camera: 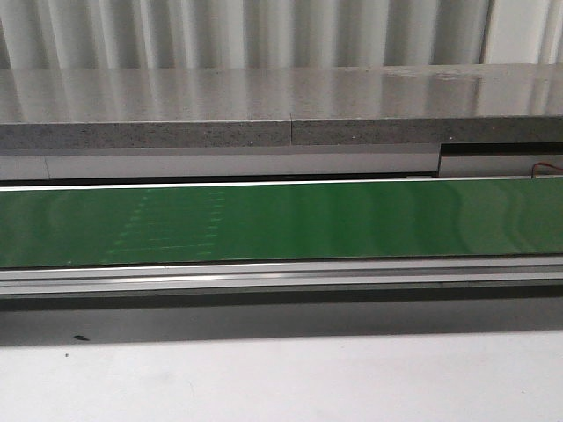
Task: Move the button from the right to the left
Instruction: 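Lower the right gripper and grasp the yellow-capped button, then carry the button with the right gripper onto the conveyor belt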
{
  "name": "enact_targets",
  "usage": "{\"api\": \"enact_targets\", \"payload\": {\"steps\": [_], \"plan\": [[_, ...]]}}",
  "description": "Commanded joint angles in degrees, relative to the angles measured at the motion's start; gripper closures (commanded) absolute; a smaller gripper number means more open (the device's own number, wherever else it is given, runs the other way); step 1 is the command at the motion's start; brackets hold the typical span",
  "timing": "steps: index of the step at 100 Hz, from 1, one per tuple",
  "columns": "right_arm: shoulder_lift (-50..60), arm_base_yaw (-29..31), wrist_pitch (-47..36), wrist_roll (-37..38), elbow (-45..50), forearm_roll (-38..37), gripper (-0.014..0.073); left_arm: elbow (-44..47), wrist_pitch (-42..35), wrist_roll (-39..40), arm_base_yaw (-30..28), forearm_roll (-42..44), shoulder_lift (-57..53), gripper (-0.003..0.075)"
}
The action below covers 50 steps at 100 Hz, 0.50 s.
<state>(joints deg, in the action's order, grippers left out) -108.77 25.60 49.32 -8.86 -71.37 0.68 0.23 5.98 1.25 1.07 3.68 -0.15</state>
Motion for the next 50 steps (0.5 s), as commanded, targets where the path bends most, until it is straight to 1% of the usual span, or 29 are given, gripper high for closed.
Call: {"api": "enact_targets", "payload": {"steps": [1,9,14,21,26,33,38,50], "plan": [[2.1,0.2,-2.1,-1.3,-1.6,0.2,0.0034,2.2,-4.4,0.4,0.0,-0.6,-2.0,0.0741],[1.4,0.2,-2.4,-1.3,-1.6,0.3,0.0037,2.2,-4.4,0.4,0.0,-0.6,-2.0,0.0741],[1.1,0.2,-2.4,-1.7,-1.6,0.4,0.0075,2.2,-4.4,0.4,0.0,-0.6,-2.0,0.0741],[0.8,0.2,-2.4,-1.7,-1.6,0.5,0.0201,2.2,-4.4,0.4,0.0,-0.6,-2.0,0.0741],[0.8,0.2,-2.7,-1.7,-1.6,0.6,0.0325,2.2,-4.4,0.4,0.0,-0.6,-2.0,0.0741],[0.8,0.2,-3.3,-1.7,-1.6,0.7,0.0440,2.2,-4.4,0.4,0.0,-0.6,-2.0,0.0741],[0.8,0.2,-3.5,-1.7,-1.6,0.7,0.0470,2.2,-4.4,0.4,0.0,-0.6,-2.0,0.0741],[1.5,0.2,-3.1,-1.7,-1.6,0.8,0.0472,2.2,-4.4,0.4,0.0,-0.6,-2.0,0.0741]]}}
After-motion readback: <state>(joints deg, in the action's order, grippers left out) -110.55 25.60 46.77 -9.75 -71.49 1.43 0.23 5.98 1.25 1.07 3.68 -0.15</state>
